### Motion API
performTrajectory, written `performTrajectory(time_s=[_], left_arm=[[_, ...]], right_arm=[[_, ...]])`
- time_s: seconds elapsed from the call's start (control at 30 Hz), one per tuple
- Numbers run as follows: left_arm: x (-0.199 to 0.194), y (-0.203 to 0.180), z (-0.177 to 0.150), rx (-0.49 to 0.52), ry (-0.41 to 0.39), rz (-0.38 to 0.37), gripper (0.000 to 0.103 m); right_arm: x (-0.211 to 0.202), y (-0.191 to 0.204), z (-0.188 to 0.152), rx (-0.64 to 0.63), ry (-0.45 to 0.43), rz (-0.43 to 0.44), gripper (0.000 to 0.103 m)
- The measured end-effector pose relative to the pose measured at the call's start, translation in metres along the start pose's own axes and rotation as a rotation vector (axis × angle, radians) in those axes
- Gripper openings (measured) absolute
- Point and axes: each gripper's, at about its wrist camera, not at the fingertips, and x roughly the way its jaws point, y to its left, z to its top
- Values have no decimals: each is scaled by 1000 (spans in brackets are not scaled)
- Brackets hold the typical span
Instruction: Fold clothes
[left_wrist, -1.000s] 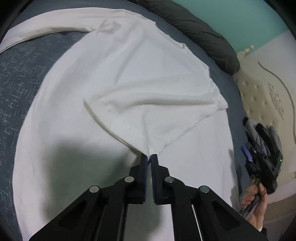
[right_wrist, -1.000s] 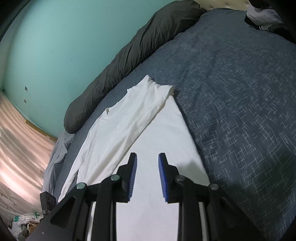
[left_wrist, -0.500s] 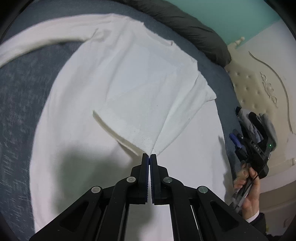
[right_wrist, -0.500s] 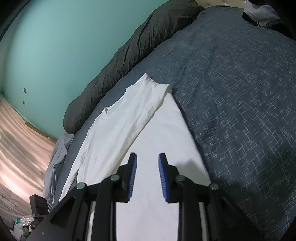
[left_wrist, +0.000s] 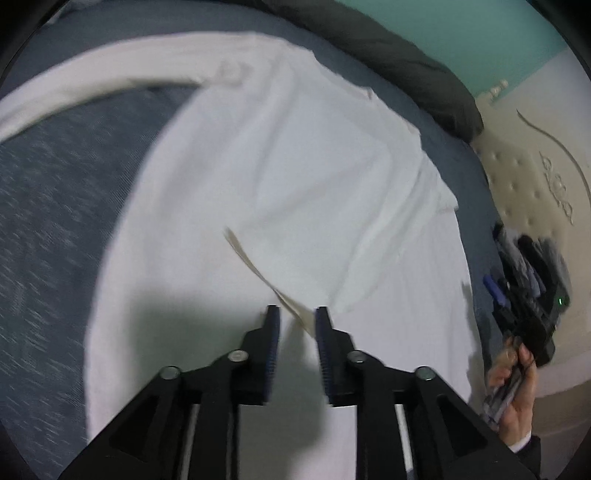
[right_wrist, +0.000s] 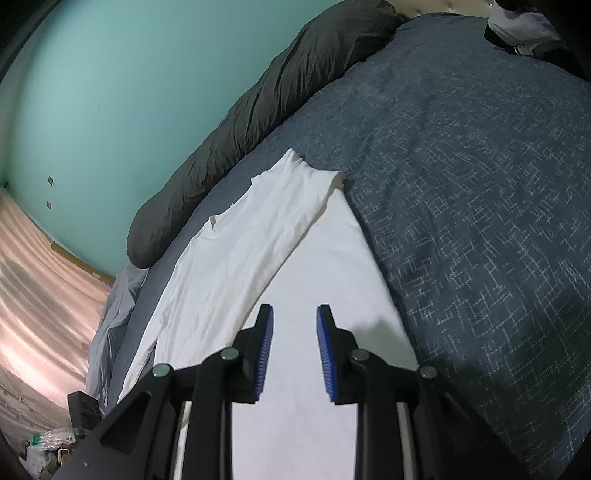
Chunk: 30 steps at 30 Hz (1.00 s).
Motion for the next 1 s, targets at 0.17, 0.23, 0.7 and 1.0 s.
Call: performTrajectory(time_s=[0.17, 0.23, 0.7, 1.0], left_arm=[[14, 17, 25, -17, -42, 77, 25], [19, 17, 29, -1, -51, 85, 25], [30, 20, 35, 12, -49, 56, 4], [3, 17, 34, 17, -105, 60, 4]], right_arm=[[3, 2, -2, -7, 8, -3, 24], [3, 2, -2, -8, 9, -4, 24], [9, 2, -4, -13, 20, -10, 24], [9, 1, -5, -11, 22, -9, 24]])
